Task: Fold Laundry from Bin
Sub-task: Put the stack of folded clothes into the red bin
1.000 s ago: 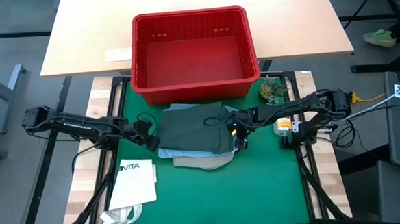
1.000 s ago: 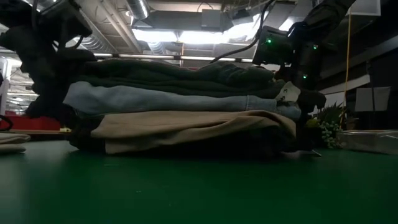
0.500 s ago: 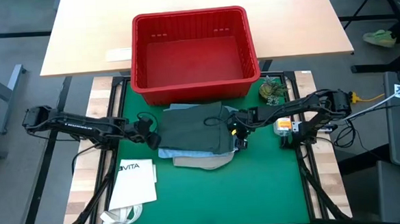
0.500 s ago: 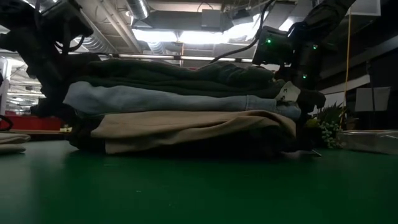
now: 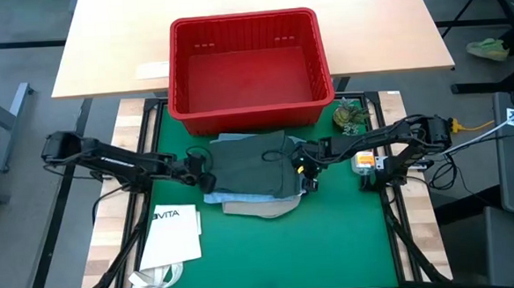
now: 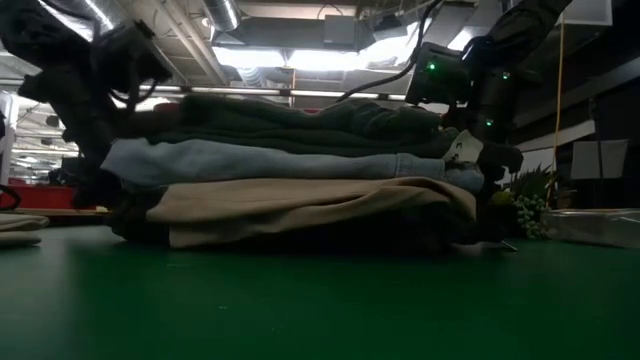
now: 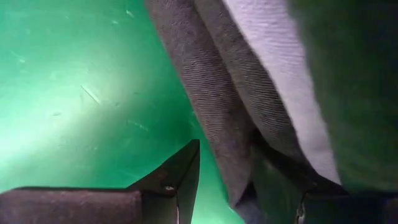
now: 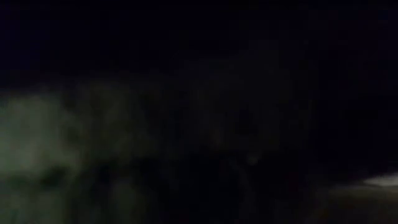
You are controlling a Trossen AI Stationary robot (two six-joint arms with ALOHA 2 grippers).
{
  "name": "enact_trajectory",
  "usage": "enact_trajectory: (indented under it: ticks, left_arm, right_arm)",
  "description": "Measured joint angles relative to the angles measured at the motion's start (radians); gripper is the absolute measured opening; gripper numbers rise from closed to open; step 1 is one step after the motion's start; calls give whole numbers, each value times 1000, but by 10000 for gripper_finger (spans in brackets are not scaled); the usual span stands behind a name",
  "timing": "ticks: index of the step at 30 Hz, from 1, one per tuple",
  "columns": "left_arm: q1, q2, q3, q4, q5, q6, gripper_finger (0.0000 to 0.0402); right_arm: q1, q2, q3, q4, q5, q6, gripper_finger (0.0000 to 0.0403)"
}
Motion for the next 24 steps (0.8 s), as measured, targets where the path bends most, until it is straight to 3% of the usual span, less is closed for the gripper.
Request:
enact_trajectory:
  ticks: [8,18,24]
  left_arm:
    - [35,134,0,148,42,3,135]
    - [38,162,-4,219,56,13,133]
    - [38,165,-5,267,82,50,93]
  right_arm:
    - [0,0,-1,21,-27,3,7]
    - [0,15,-2,66,-53,2,7]
    - [0,39,-2,109,-74,2,7]
